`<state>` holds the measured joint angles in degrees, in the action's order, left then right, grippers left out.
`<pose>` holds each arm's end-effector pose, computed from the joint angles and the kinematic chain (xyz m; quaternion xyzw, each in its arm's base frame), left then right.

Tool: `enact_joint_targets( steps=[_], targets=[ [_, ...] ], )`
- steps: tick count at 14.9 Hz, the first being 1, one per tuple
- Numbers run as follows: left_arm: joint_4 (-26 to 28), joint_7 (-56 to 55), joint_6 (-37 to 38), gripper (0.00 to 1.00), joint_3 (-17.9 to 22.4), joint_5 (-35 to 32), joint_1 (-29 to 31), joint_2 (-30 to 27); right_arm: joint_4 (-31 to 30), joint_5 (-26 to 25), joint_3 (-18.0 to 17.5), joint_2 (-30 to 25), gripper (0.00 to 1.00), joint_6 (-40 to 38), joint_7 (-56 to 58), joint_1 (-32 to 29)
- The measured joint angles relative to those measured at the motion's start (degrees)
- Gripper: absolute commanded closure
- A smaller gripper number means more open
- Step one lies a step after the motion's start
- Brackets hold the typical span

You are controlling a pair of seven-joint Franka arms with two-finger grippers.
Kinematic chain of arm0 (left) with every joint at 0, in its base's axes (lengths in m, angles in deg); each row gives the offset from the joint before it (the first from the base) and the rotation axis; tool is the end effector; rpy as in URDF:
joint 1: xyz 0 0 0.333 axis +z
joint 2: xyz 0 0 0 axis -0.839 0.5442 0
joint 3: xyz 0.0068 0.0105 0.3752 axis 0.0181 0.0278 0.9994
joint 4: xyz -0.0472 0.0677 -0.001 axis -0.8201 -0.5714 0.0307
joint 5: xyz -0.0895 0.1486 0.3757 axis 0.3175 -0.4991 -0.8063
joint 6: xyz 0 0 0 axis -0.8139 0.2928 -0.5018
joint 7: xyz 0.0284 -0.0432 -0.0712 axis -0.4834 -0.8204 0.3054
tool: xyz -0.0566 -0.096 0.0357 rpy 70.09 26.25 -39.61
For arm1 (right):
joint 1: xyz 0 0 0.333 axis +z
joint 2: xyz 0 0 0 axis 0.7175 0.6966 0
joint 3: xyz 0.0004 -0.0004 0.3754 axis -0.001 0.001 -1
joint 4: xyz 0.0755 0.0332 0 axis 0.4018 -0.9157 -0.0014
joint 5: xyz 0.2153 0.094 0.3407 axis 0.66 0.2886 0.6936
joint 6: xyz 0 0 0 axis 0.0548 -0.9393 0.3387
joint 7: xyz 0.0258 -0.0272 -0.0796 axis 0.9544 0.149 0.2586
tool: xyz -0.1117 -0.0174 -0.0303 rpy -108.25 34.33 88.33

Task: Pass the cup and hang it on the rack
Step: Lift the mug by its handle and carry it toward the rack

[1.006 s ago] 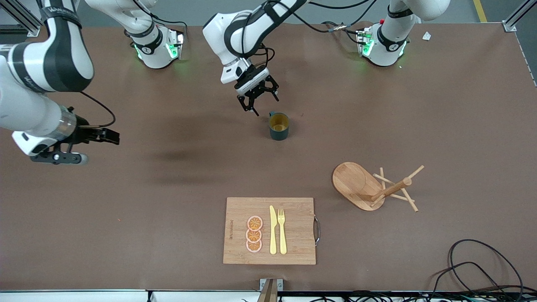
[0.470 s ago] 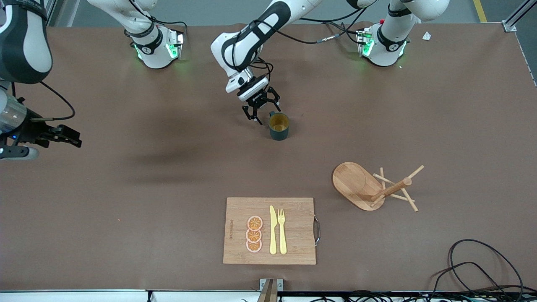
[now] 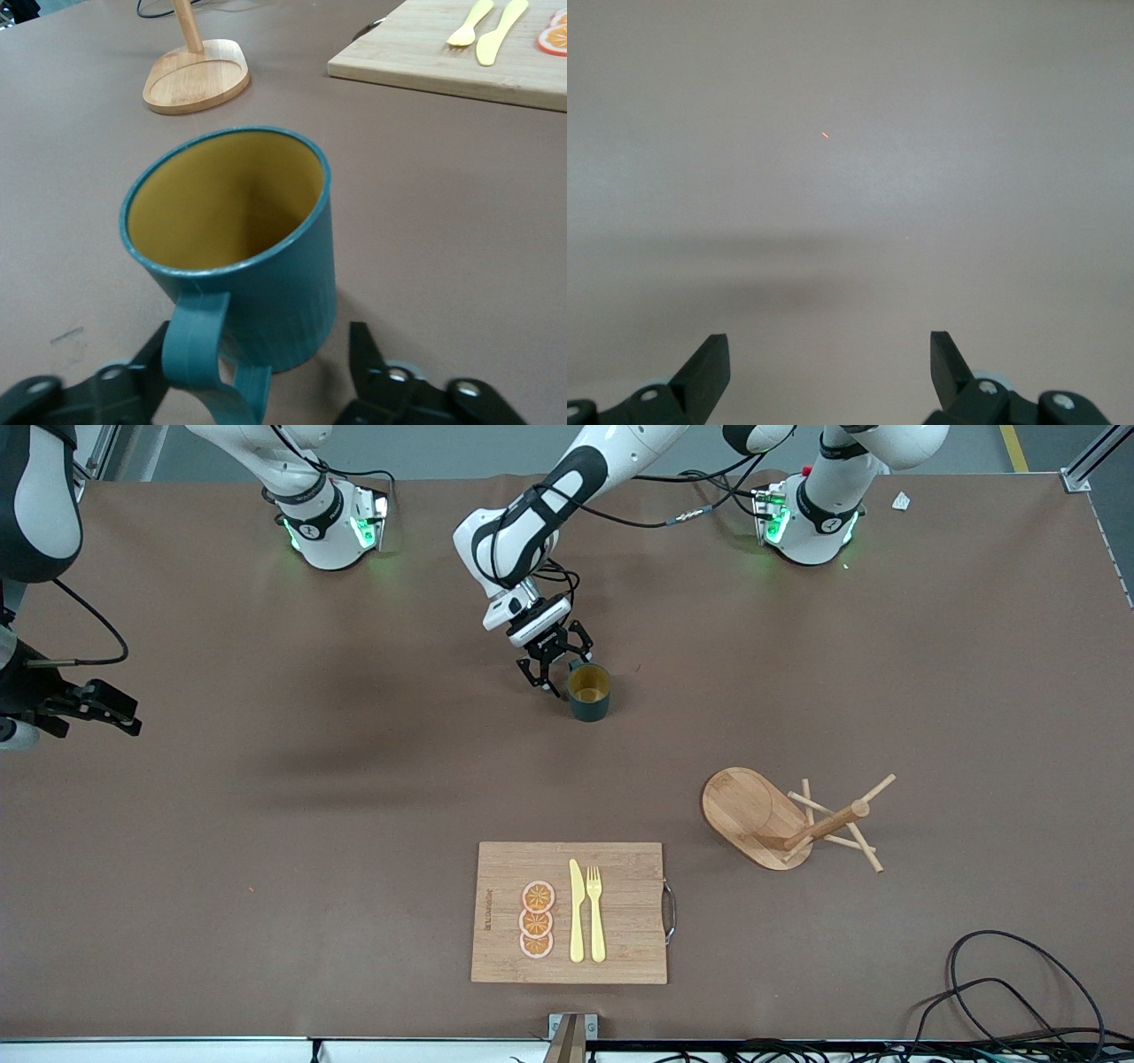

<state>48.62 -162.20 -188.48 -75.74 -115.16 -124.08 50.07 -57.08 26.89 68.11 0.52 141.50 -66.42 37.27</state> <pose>0.2819 -0.6634 0.1425 -0.8624 -0.2363 -0.4052 0.1904 0.5953 -0.0764 0.5846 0.9984 0.0140 0.0525 0.0176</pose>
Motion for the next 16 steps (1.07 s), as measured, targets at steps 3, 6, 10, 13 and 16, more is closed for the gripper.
enact_joint_targets(
  steps=[3,6,10,13,16],
  targets=[
    [0.0,-0.1,0.0,0.66,0.0,0.0,0.0,0.0,0.0,0.0,-0.1,-1.9,0.0,-0.6,0.0,0.0],
    [0.0,-0.1,-0.1,0.89,0.0,0.0,0.0,0.1,0.1,0.0,-0.2,-4.1,0.0,-2.9,0.0,0.0],
    [0.0,-0.1,-0.1,0.99,0.0,-0.1,-0.1,0.2,0.2,0.0,-0.6,-7.6,0.0,-6.3,0.0,0.0],
    [-0.6,-0.1,-1.5,0.99,0.0,-0.1,0.1,0.1,0.3,0.0,-1.1,-8.9,0.0,-7.6,0.0,0.0],
    [-2.3,2.0,-5.1,0.99,-0.1,4.3,2.0,-1.7,1.1,0.0,-1.2,-9.0,0.0,-8.5,0.1,0.8]
  ],
)
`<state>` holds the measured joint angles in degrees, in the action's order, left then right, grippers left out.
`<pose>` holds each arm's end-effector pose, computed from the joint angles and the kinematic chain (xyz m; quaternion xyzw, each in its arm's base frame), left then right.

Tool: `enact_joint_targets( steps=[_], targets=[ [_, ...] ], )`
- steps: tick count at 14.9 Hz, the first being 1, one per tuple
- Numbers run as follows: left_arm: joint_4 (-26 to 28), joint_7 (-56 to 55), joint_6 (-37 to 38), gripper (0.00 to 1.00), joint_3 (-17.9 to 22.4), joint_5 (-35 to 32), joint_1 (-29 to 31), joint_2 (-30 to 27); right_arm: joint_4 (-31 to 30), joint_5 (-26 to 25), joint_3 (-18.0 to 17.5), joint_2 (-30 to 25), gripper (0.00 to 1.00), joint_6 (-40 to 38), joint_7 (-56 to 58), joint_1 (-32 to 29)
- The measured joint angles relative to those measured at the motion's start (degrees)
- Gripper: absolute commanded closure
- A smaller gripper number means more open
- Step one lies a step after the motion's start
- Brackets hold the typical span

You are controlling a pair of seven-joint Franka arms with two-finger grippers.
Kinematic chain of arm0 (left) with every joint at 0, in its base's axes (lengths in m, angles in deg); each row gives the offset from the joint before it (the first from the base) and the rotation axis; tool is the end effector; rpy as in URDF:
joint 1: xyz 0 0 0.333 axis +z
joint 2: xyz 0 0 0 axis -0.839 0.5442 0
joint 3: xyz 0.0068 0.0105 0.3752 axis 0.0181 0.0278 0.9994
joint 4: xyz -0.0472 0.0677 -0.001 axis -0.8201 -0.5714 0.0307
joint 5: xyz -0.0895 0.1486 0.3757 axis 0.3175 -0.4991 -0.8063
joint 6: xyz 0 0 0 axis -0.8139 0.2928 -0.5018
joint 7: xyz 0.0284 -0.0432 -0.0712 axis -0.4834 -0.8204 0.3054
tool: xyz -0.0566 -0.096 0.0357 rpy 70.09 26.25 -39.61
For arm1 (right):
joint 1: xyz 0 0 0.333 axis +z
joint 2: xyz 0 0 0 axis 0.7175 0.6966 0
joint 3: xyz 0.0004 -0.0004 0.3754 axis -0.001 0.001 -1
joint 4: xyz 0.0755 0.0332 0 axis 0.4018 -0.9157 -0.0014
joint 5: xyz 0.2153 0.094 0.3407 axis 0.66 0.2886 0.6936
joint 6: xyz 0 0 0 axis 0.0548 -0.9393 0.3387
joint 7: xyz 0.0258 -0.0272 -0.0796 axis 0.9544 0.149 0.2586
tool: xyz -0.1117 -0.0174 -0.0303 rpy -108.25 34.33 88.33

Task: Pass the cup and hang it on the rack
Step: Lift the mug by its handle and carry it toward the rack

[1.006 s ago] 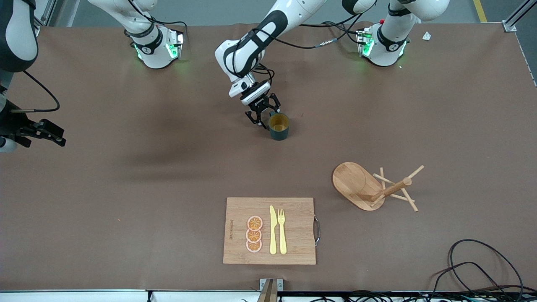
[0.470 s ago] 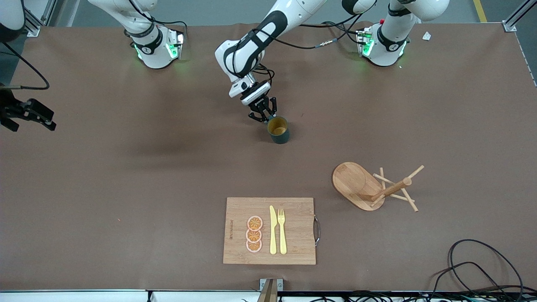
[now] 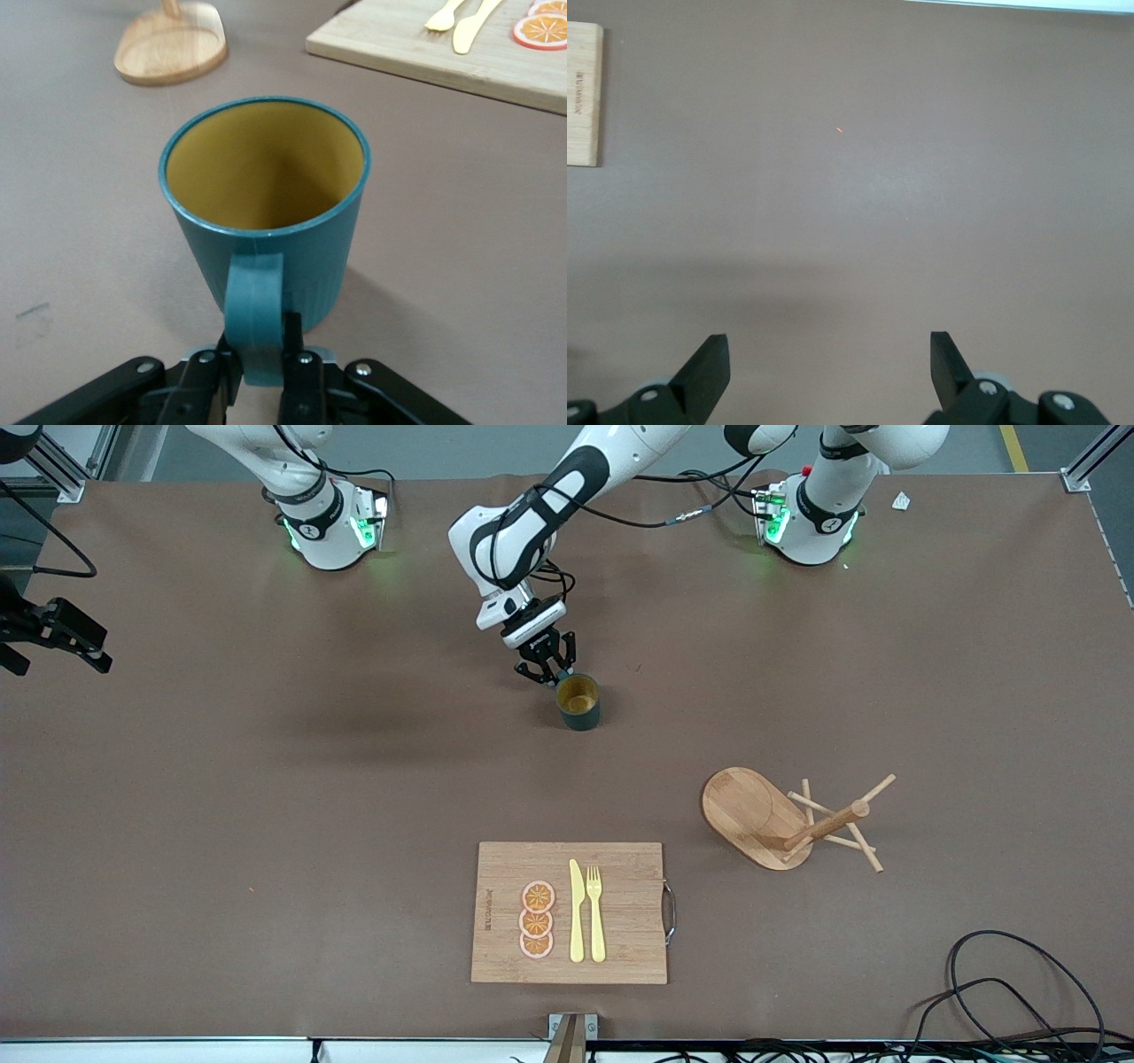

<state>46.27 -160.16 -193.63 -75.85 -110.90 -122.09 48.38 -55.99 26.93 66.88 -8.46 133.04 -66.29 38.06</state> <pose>0.3025 -0.6813 0.1756 -0.8847 -0.2641 -0.3552 0.1463 0.5380 -0.0482 0.6688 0.9971 0.0309 0.0662 0.0219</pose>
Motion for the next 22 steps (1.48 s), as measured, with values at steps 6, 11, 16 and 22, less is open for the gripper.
enact_joint_targets(
  steps=[6,11,16,22],
  targets=[
    [-1.8,20.0,-4.6,0.99,0.0,27.7,12.7,-17.1,0.8,0.0,-0.1,0.0,0.0,-2.3,1.8,1.6],
    [-1.1,31.2,-7.0,0.99,0.1,50.2,22.9,-24.4,1.7,-0.1,0.1,0.0,0.0,-2.7,3.4,1.6],
    [-0.5,43.6,-7.4,1.0,0.1,70.6,34.7,-26.8,2.0,-0.1,0.1,0.0,0.0,-3.6,3.7,1.9],
    [1.0,63.2,1.1,1.0,0.2,90.3,51.1,-26.9,2.1,-0.7,4.7,0.0,0.0,-3.9,3.8,8.0]
  ],
)
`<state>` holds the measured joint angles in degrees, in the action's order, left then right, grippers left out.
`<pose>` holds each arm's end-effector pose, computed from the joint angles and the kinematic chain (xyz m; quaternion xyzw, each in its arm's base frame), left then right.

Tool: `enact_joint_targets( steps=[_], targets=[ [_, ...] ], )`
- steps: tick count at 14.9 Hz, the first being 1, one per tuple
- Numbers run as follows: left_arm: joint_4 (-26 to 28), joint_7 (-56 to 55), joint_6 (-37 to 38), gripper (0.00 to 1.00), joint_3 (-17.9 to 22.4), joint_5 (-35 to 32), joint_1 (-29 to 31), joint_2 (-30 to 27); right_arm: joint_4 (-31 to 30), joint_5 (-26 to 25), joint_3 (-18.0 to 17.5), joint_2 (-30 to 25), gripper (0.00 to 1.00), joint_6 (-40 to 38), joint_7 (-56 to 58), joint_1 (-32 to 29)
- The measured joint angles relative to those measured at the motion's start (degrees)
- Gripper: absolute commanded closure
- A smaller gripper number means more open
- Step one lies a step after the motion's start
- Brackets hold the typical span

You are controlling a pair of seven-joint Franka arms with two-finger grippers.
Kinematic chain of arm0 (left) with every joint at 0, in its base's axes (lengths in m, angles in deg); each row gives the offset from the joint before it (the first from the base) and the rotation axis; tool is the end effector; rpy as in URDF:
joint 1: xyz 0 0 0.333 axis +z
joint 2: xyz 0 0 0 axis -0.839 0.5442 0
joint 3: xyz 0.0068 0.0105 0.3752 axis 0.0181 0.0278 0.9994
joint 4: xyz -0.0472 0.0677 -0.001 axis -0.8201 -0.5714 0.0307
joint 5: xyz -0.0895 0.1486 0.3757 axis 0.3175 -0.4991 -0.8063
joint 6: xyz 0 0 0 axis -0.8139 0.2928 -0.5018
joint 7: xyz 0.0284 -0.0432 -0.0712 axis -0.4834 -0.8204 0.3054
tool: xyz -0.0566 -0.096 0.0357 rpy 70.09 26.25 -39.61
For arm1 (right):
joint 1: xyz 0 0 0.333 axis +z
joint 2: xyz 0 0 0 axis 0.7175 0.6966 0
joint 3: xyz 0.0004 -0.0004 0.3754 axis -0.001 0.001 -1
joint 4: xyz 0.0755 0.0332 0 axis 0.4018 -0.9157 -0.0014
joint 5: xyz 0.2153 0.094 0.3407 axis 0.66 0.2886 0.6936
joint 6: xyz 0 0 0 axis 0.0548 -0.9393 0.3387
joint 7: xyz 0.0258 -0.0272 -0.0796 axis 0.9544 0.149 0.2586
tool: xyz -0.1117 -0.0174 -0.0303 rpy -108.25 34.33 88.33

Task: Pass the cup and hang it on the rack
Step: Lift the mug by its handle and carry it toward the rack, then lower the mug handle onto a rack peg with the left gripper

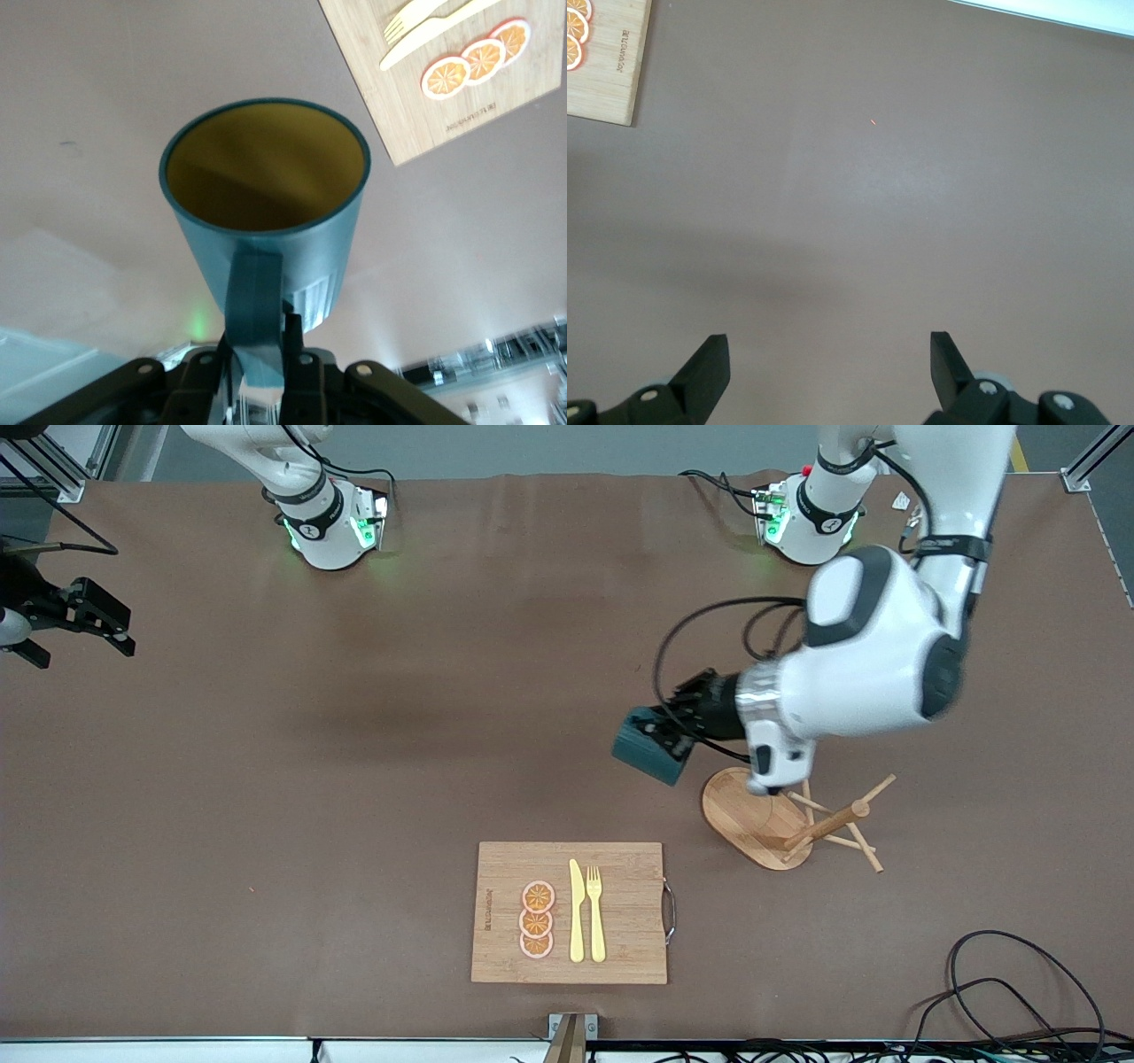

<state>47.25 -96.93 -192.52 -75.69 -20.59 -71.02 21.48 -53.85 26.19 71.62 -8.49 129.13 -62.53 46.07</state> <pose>0.6570 -0.3095 0.5169 0.8244 0.4363 -0.2676 0.2417 0.5338 -0.0224 0.6813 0.9942 0.0921 0.0510 0.0208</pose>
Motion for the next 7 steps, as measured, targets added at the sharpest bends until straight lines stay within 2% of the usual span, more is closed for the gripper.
enact_joint_targets(
  steps=[3,7],
  targets=[
    [0.9,8.3,5.6,1.0,0.0,4.8,6.5,0.4,0.0,-0.2,0.3,0.0,0.0,-0.1,0.0,0.2],
    [2.8,17.5,9.5,1.0,0.0,7.3,11.7,1.7,0.0,-0.2,0.5,0.0,0.0,-0.4,0.0,0.2]
  ],
)
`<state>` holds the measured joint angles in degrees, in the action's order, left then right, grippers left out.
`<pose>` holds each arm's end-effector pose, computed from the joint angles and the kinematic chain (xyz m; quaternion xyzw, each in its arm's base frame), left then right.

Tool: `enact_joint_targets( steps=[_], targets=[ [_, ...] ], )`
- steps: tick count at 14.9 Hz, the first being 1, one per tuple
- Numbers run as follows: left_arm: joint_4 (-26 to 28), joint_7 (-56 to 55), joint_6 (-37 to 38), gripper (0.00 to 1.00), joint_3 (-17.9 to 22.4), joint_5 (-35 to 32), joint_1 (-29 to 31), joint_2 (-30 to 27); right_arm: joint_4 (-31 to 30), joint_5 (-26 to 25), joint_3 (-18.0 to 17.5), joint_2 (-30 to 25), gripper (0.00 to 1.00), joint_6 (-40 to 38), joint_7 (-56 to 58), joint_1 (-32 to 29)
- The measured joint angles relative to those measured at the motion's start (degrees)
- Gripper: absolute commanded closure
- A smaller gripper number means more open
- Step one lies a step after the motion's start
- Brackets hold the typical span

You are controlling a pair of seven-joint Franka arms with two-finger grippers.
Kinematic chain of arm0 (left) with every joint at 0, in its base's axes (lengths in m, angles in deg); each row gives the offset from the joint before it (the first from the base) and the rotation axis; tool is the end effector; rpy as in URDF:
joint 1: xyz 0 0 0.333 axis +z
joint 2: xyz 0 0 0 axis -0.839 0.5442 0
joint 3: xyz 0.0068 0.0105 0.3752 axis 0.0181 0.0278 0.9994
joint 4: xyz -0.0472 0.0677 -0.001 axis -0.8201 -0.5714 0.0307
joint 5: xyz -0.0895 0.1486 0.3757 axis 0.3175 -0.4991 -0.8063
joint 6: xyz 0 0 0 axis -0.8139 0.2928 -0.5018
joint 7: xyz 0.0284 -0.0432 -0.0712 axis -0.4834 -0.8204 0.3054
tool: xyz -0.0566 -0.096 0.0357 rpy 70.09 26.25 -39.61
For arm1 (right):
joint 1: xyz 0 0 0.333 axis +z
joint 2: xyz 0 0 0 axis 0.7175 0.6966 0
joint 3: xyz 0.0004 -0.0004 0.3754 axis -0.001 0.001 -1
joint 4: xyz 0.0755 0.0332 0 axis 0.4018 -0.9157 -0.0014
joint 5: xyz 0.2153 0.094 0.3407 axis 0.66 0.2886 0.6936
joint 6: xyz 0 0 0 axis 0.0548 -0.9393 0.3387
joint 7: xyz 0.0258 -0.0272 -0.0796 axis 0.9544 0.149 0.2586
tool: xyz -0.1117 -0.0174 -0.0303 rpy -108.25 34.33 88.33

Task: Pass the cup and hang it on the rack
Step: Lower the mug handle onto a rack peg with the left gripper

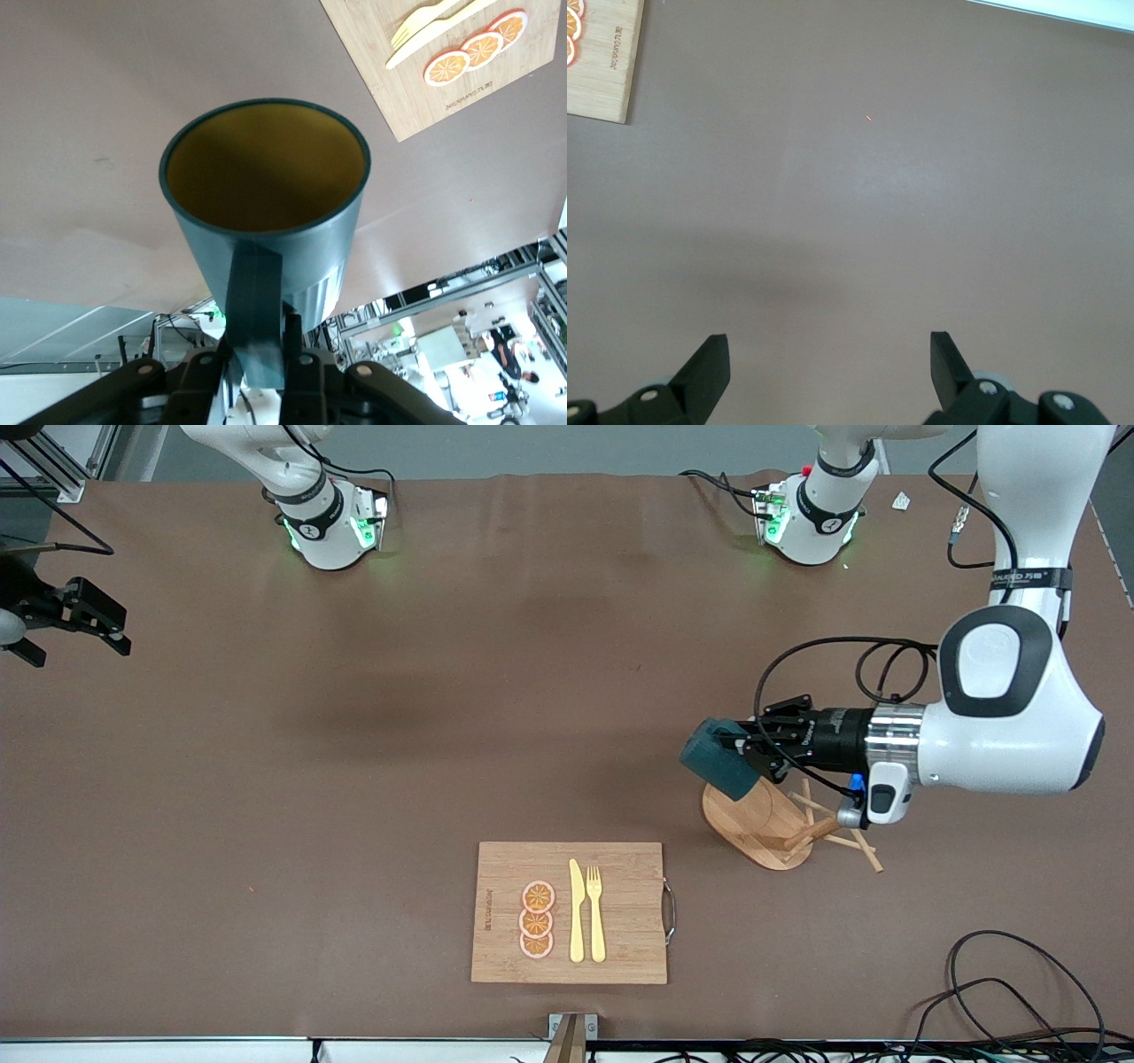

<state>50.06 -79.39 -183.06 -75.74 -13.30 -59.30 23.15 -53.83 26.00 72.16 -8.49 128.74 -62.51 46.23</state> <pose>0.6829 -0.1884 0.4761 0.8134 0.3768 -0.3242 0.3020 0.5330 -0.0267 0.6808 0.9947 0.0891 0.0476 0.0215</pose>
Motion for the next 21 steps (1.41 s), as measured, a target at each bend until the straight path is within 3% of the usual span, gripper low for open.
enact_joint_targets(
  steps=[8,21],
  targets=[
    [0.5,10.9,4.8,1.0,0.0,0.8,7.6,1.9,0.1,-0.1,0.3,0.0,0.0,-1.9,0.0,0.1],
    [0.5,21.8,4.9,0.96,0.0,5.3,13.5,6.2,1.8,-0.1,0.0,0.0,0.0,-2.9,0.0,0.4]
  ],
)
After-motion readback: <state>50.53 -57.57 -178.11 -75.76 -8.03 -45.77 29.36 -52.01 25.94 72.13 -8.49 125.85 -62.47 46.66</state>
